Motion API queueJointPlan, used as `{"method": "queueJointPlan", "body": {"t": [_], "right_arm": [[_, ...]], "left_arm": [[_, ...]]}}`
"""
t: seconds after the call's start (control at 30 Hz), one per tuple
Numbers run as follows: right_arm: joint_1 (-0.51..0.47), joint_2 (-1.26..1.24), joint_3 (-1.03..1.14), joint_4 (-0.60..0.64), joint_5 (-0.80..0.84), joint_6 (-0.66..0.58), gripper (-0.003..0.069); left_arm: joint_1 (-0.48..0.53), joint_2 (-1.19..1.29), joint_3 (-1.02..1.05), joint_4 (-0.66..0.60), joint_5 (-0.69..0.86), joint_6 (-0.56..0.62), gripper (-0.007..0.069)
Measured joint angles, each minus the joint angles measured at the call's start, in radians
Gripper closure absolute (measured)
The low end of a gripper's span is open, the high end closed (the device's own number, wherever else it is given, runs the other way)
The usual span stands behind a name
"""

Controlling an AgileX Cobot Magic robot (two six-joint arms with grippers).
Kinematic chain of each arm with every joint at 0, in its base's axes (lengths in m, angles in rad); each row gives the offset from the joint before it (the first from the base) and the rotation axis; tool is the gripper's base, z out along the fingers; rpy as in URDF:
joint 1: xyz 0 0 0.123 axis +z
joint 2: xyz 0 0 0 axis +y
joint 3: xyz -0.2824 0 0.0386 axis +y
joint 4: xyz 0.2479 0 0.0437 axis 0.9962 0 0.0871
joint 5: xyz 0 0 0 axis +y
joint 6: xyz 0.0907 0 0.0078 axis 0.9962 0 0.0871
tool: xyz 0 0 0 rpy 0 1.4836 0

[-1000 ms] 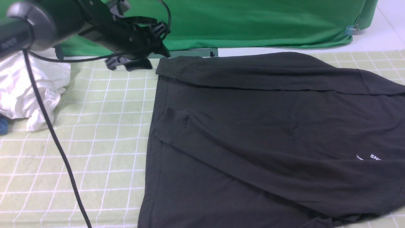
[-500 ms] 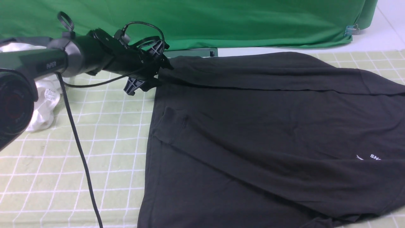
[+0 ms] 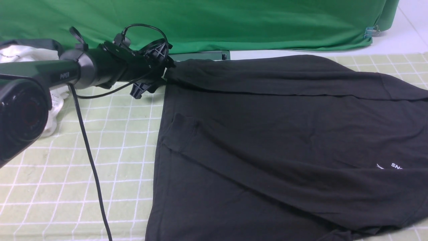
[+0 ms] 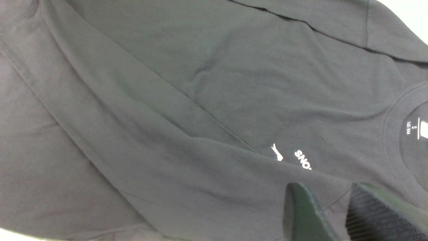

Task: Fold a long-sleeved shirt over a green coffee tablecloth.
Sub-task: 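Grab the top left corner of the dark shirt with the left gripper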

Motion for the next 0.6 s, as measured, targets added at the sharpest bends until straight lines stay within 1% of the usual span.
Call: {"method": "queueJointPlan", "body": {"t": [0.13,0.43,0.6], "right_arm": [[0.0,0.0,0.0,0.0,-0.014,0.0,0.0441],[0.0,0.0,0.0,0.0,-0.025,0.0,0.0432],[0.0,0.0,0.002,0.0,-0.026,0.0,0.0425]], "left_arm": [[0.0,0.002,0.0,-0.003,-0.026,0.008,0.0235],[-0.012,0.004,0.0,-0.003,-0.027,0.03,0.0376],[-0.026,0.011,0.0,-0.003,-0.031,0.032,0.0373]]}}
